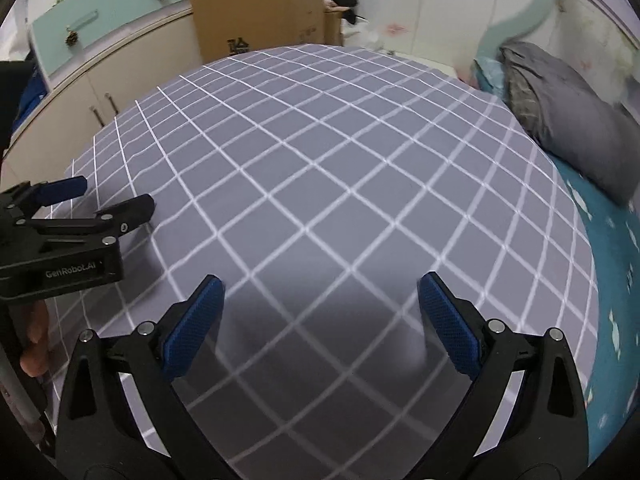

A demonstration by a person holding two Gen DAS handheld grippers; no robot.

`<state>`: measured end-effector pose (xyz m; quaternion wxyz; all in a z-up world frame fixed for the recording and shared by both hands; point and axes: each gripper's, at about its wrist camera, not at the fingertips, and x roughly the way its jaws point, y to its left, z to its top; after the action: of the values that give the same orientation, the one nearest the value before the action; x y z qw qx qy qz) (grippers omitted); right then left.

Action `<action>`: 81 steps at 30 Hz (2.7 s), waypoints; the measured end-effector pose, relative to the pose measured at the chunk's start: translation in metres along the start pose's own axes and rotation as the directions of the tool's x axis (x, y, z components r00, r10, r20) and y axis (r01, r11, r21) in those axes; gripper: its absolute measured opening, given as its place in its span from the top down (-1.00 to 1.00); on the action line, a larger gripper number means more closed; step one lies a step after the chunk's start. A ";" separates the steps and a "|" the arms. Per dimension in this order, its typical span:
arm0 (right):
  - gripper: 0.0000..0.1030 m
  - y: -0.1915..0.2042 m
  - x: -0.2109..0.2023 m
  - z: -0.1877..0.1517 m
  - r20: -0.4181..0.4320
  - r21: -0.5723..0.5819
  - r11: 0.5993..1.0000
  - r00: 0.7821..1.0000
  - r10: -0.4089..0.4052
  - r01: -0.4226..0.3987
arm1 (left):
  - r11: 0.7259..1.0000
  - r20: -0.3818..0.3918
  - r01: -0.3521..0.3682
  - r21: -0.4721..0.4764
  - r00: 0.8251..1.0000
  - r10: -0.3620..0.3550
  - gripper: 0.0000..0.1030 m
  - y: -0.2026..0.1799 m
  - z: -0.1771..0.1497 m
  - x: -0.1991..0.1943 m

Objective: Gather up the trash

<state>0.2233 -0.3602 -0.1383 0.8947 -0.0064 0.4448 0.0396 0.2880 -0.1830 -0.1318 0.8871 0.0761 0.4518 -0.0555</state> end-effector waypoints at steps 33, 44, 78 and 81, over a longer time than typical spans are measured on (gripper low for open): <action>-0.88 0.001 0.026 0.037 -0.019 -0.185 0.975 0.993 0.117 -0.119 | 0.997 0.004 0.012 -0.074 1.000 -0.011 -0.92 0.011 0.009 0.011; -0.88 0.001 0.026 0.036 -0.019 -0.185 0.976 0.993 0.117 -0.119 | 0.997 0.005 0.012 -0.074 1.000 -0.011 -0.92 0.011 0.009 0.010; -0.88 0.001 0.027 0.037 -0.019 -0.185 0.976 0.993 0.117 -0.118 | 0.997 0.005 0.011 -0.074 1.000 -0.011 -0.92 0.012 0.009 0.011; -0.88 0.002 0.027 0.037 -0.019 -0.184 0.976 0.993 0.117 -0.118 | 0.997 0.005 0.011 -0.074 1.000 -0.011 -0.92 0.012 0.010 0.011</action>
<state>0.2686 -0.3553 -0.1370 0.8846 -0.0634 0.4423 0.1336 0.3040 -0.1729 -0.1340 0.8900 0.0407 0.4520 -0.0439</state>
